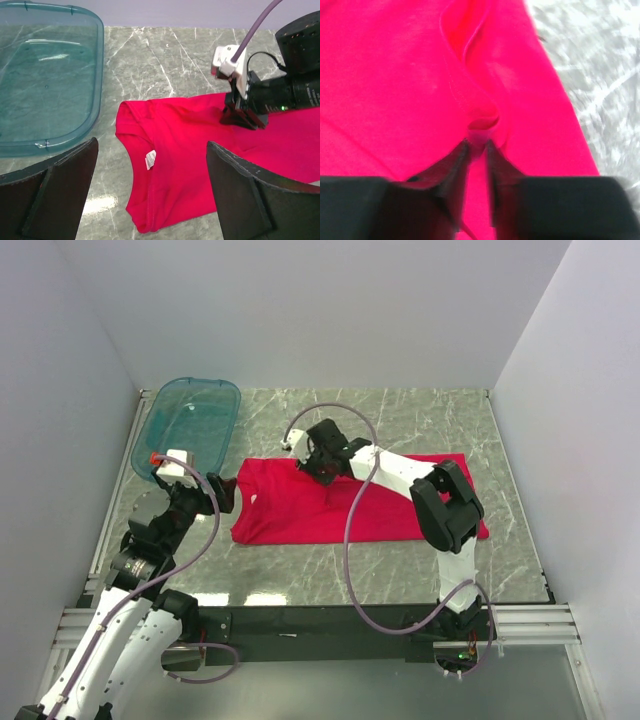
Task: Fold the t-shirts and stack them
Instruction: Fold the tshirt
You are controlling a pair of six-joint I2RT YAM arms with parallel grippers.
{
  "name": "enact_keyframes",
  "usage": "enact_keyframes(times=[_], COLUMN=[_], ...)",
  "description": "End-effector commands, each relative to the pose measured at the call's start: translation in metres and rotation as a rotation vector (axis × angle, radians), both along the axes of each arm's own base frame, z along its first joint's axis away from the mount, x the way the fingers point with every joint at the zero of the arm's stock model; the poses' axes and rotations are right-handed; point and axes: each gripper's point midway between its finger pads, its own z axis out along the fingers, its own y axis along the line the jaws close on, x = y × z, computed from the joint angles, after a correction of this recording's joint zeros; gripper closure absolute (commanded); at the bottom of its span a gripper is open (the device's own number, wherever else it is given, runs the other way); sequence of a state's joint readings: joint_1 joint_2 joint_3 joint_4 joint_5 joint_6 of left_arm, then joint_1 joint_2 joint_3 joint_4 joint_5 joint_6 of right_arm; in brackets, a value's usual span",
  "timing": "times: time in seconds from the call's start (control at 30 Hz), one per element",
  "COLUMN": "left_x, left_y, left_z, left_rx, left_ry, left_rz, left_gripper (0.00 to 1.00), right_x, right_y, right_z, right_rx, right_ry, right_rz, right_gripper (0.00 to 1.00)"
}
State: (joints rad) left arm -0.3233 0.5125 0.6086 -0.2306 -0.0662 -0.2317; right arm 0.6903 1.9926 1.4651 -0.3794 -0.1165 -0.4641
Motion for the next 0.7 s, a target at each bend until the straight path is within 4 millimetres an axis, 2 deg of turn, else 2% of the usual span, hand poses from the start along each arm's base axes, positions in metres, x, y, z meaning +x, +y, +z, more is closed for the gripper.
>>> enact_keyframes(times=[0.0,0.17,0.27,0.33,0.4,0.43,0.47,0.5,0.53,0.57,0.6,0.63,0.67], left_x=[0.001,0.002,0.002,0.002,0.000,-0.001,-0.003,-0.004,-0.007,-0.010,-0.011,-0.015,-0.016], left_y=[-0.005,-0.008,-0.013,-0.020,-0.024,-0.025,-0.029,-0.030,-0.032,-0.037,-0.039,-0.040,-0.044], left_z=[0.003,0.001,-0.001,-0.011,-0.023,-0.028,-0.037,-0.043,-0.056,-0.062,-0.069,-0.079,-0.086], left_rx=[-0.023,-0.029,-0.064,-0.100,-0.183,-0.213,-0.274,-0.302,-0.329,-0.390,-0.413,-0.430,-0.465], left_ry=[-0.014,-0.009,0.013,0.065,0.147,0.178,0.229,0.259,0.309,0.353,0.386,0.430,0.475], left_rz=[-0.018,-0.035,-0.046,-0.065,-0.047,-0.038,-0.024,-0.017,-0.009,-0.001,0.001,0.012,0.023], left_gripper=[0.06,0.06,0.05,0.06,0.06,0.06,0.06,0.07,0.07,0.08,0.11,0.12,0.15], right_x=[0.027,0.041,0.041,0.031,0.014,-0.014,-0.026,-0.035,-0.058,-0.069,-0.077,-0.086,-0.093], right_y=[-0.014,-0.040,-0.052,-0.055,-0.054,-0.047,-0.049,-0.050,-0.049,-0.051,-0.053,-0.057,-0.057], right_z=[0.038,0.046,0.055,0.060,0.076,0.077,0.093,0.097,0.093,0.105,0.107,0.100,0.108], right_rx=[0.113,0.144,0.174,0.187,0.196,0.235,0.262,0.268,0.300,0.318,0.326,0.327,0.344], right_ry=[-0.068,-0.069,-0.049,-0.005,0.014,0.109,0.099,0.088,0.139,0.112,0.105,0.123,0.103], right_rz=[-0.177,-0.291,-0.306,-0.255,-0.109,0.003,0.059,0.125,0.192,0.230,0.256,0.257,0.277], right_gripper=[0.68,0.62,0.60,0.56,0.51,0.51,0.50,0.50,0.50,0.50,0.50,0.50,0.50])
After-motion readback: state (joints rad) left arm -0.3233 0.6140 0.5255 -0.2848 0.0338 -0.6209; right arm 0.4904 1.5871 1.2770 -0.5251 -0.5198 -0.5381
